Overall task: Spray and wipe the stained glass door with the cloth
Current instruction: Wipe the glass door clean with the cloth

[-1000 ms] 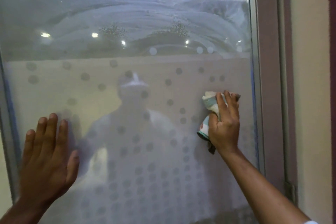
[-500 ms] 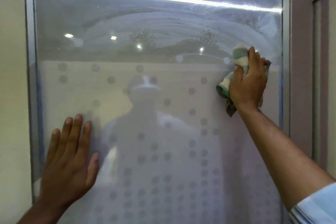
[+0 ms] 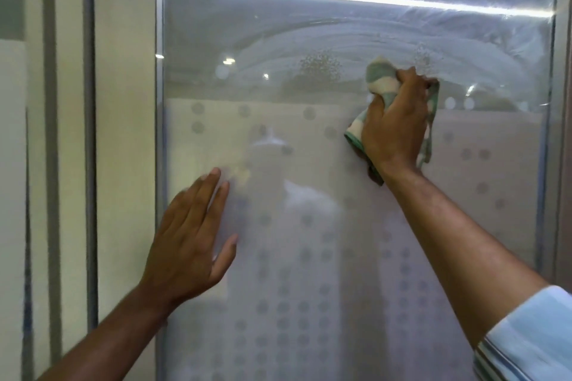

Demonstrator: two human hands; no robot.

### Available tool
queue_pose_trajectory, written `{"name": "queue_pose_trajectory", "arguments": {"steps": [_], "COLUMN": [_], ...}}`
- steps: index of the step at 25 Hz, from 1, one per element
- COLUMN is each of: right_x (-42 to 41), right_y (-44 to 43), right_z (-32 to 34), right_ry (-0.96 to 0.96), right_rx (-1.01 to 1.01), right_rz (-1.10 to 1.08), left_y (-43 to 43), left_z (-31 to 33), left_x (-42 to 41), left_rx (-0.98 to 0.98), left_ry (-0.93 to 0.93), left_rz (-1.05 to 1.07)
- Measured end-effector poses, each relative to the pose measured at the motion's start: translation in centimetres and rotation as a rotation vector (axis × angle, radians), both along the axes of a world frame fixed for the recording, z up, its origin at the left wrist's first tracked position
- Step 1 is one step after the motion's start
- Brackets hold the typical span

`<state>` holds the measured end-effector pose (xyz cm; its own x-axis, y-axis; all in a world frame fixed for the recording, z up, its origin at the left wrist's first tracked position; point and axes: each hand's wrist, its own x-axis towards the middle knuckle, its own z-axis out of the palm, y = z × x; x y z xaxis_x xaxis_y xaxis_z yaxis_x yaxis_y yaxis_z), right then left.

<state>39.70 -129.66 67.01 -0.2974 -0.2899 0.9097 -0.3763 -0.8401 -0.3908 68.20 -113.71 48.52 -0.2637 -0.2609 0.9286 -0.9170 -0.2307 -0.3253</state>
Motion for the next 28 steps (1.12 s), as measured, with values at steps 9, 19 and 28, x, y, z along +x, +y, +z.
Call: {"name": "queue_pose_trajectory", "arguments": {"steps": [9,19,28], "right_x": [11.4,18.0,13.1], "right_y": [7.4,10.9,6.9], "right_z": [-2.2,-9.9,-14.2], "right_ry": [0.24,0.491,0.58], "right_rx": [-0.127,-0.37,-0.577], "right_rz": [-0.061,-0.081,-0.121], "left_y": [1.2,1.7,1.4], "left_z": [2.9,2.8,2.3], "left_x": [4.7,4.7,5.5], "left_rx": [-0.043,-0.05,-0.053], "left_ry": [0.041,0.066,0.025], "left_rz": [0.078,-0.1,-0.05]}}
